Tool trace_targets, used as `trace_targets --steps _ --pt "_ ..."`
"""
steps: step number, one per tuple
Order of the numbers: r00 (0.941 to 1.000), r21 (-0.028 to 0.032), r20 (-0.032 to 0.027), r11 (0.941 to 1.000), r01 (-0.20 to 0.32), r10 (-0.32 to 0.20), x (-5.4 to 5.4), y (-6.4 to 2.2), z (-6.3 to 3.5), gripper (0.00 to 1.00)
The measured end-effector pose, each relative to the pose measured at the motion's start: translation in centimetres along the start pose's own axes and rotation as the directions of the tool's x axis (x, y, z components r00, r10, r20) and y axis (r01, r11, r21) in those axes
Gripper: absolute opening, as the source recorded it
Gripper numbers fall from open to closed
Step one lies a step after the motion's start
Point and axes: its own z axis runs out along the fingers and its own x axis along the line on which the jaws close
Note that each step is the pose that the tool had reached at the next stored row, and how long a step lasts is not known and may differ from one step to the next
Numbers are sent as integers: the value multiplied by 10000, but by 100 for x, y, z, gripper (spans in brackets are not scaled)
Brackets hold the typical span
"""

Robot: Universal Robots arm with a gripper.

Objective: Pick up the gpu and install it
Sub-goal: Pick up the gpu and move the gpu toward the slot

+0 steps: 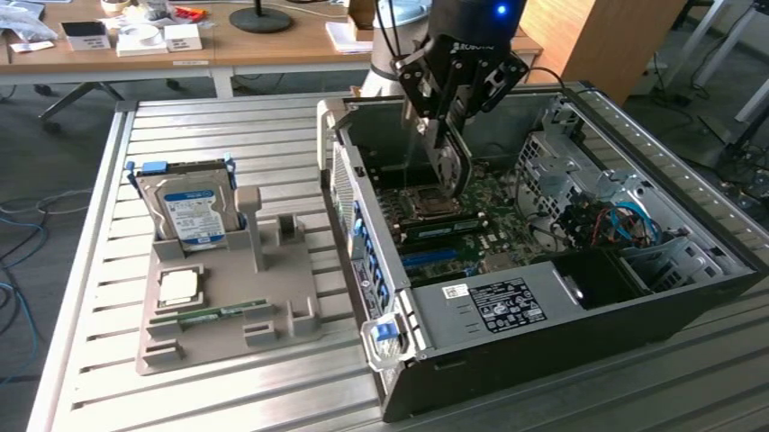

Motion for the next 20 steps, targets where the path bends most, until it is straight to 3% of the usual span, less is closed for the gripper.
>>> trace_targets --steps 9,20 --pt "10000 0 0 10000 0 0 -187 6 5 27" --pt "10000 0 0 10000 0 0 -201 6 5 27"
